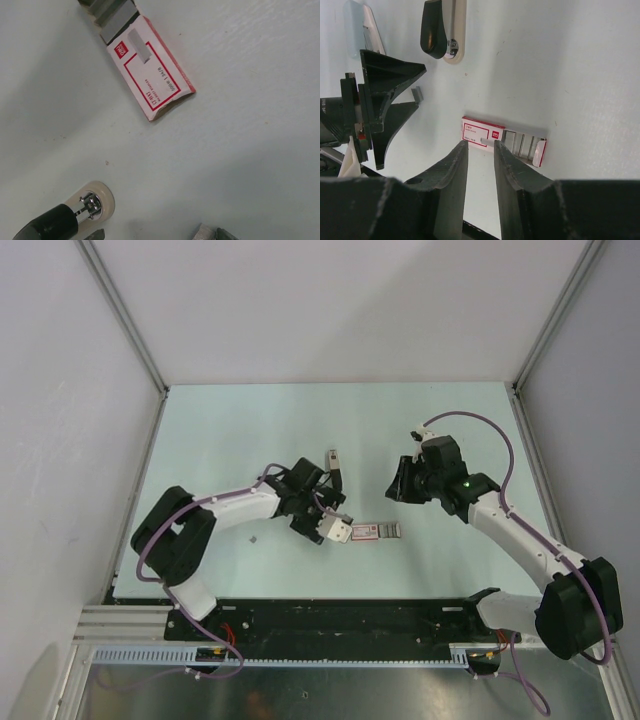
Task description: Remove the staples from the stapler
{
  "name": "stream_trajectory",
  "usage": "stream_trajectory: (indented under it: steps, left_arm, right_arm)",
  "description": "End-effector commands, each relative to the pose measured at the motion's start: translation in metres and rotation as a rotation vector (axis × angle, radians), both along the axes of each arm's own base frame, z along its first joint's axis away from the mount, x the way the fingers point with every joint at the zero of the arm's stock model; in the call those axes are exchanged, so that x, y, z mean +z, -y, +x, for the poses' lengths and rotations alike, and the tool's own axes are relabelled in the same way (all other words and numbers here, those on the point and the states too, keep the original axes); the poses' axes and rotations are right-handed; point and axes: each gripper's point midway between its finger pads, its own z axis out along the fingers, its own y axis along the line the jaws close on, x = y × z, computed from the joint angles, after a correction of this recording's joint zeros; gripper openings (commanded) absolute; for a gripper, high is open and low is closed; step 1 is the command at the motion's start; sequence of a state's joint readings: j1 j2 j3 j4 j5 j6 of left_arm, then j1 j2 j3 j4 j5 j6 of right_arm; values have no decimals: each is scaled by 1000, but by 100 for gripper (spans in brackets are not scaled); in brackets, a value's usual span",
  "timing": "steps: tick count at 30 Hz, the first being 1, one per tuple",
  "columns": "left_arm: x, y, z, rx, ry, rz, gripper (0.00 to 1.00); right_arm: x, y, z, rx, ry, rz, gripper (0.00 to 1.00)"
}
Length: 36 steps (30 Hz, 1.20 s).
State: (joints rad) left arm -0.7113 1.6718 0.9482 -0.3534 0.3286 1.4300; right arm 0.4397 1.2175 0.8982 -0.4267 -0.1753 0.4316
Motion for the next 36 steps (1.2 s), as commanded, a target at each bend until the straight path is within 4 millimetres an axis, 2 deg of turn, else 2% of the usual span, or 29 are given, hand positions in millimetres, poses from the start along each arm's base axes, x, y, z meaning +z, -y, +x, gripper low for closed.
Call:
stream_trajectory:
  steps: [1, 7, 14, 20, 26, 31, 36]
  left_arm:
    - [8, 15, 4, 61, -69, -49, 89]
    - [17, 20, 17, 168, -102, -83, 86]
    - [35, 10, 4, 186, -130, -123, 85]
    - [48, -2, -3, 213, -260, -153, 84]
    - [31, -11, -12, 186, -349, -90, 81]
    - [16, -13, -9, 182, -375, -42, 75]
    - [10, -9, -8, 162, -386, -34, 70]
  right_arm:
    - [14, -4, 8, 17, 48, 24, 31]
    - [12, -4, 5, 18, 41, 30, 30]
    - [9, -3, 2, 18, 35, 31, 29]
    - [8, -3, 0, 19, 32, 35, 28]
    - [9, -3, 1, 14, 35, 37, 28]
    - [9, -3, 1, 11, 33, 37, 27]
    - [7, -3, 2, 8, 30, 37, 25]
